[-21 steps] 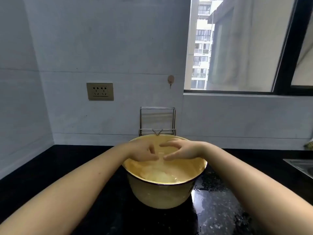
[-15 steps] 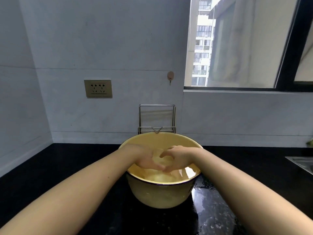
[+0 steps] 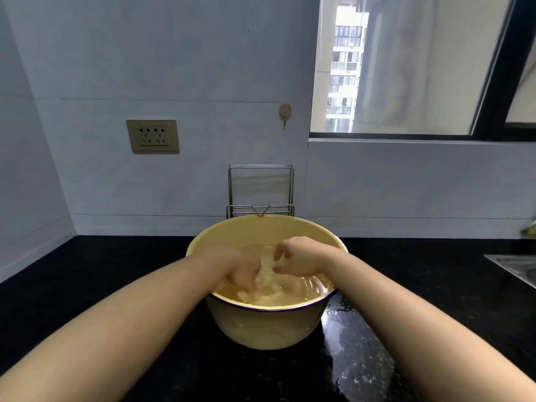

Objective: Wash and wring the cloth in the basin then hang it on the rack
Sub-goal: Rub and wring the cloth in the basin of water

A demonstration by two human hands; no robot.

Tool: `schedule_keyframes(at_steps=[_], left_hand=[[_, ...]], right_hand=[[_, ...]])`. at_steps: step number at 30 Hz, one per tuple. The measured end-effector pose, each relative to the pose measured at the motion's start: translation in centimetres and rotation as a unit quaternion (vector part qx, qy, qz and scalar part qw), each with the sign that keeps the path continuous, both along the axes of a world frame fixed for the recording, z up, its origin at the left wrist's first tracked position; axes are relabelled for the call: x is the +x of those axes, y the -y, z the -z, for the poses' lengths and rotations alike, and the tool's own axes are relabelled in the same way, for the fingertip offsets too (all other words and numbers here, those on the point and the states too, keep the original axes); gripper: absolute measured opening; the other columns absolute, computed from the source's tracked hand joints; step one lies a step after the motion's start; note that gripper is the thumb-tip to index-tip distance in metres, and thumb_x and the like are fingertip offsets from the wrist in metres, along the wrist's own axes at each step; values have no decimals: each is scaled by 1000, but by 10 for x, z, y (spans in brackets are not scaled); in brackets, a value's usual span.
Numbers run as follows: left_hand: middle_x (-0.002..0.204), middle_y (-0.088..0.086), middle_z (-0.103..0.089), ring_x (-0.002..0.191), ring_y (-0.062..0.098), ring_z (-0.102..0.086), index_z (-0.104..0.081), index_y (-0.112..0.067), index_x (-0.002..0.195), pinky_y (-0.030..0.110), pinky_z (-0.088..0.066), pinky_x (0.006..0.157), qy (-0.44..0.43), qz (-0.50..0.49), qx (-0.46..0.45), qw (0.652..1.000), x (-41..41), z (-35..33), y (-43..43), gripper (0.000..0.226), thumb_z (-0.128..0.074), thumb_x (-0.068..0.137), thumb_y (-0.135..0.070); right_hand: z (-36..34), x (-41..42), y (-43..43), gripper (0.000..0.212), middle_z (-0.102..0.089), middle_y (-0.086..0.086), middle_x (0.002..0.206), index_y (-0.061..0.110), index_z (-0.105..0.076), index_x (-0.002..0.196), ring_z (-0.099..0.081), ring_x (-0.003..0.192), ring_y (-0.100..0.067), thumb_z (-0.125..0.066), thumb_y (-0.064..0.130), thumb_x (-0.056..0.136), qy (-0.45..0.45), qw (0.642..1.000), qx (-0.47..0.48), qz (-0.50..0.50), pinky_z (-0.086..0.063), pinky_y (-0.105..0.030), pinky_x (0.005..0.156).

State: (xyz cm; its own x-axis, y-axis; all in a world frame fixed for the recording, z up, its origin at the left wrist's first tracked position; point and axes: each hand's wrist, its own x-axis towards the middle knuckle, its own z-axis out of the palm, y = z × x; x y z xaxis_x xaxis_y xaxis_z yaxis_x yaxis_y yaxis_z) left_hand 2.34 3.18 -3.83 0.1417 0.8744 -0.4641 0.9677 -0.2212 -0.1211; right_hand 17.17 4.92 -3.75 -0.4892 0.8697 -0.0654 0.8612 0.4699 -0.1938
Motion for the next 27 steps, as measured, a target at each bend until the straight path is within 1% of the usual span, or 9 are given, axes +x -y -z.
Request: schedule_keyframes(at_steps=[4,8,10,12,15,18,23,25,27], left_hand=[[108,5,-51,97,25,-53,-45,-13,119,34,-49,75,118,-24,2,993,-3,-2,3,42,-54,83,-31],[79,-1,-44,69,15,-42,-44,-20,84,24,-34,51,245,-42,61,967,-9,-5,2,9,-49,81,-13],[74,0,-43,61,13,-41,-41,-20,82,23,-34,48,350,-80,67,931,-12,-5,1,11,-44,82,-9],[75,3,-50,59,13,-49,-46,-20,98,22,-43,45,466,-136,45,873,-13,-7,2,13,-42,87,-13],[86,3,-53,72,15,-53,-53,-19,109,26,-47,53,546,-183,30,817,-13,-10,0,24,-49,88,-29],[90,1,-57,74,15,-58,-55,-22,98,26,-50,58,563,-156,26,811,-17,-12,-2,45,-77,64,-43],[96,7,-55,74,19,-56,-51,-32,95,31,-50,60,571,-120,75,808,-21,-11,-4,50,-79,61,-8],[103,10,-58,82,23,-60,-53,-27,94,38,-54,73,628,-133,83,763,-21,-11,-6,41,-72,69,0],[97,15,-66,80,25,-68,-57,-19,96,42,-59,75,712,-156,67,681,-20,-14,-6,29,-67,77,-1]], right_hand=[[-2,0,1,34,-59,-6,120,19,-60,112,-51,111,-25,-55,38,85,-35,999,14,8,-44,-35,90],[-5,0,2,26,-62,-7,114,16,-63,103,-55,104,-25,-55,33,85,-80,996,21,19,-46,-34,82],[-5,1,2,24,-64,-7,112,15,-64,101,-57,99,-23,-54,29,85,-113,993,23,32,-46,-31,76],[-6,1,1,24,-65,-7,111,13,-65,102,-58,97,-22,-54,26,85,-145,988,29,48,-43,-28,72],[-7,2,0,24,-66,-7,108,12,-65,102,-57,95,-21,-54,25,85,-182,981,29,66,-39,-26,72],[-8,3,0,23,-64,-5,98,13,-65,101,-54,86,-19,-54,26,86,-204,976,19,77,-38,-26,70],[-8,3,-1,10,-59,2,80,18,-63,87,-55,78,-18,-55,22,84,-248,964,9,94,-39,-24,65],[-9,3,0,7,-58,2,75,18,-62,83,-55,76,-19,-55,22,83,-259,961,5,99,-39,-23,61],[-10,4,1,8,-58,1,78,18,-61,81,-54,76,-19,-55,21,83,-256,962,13,99,-37,-22,54]])
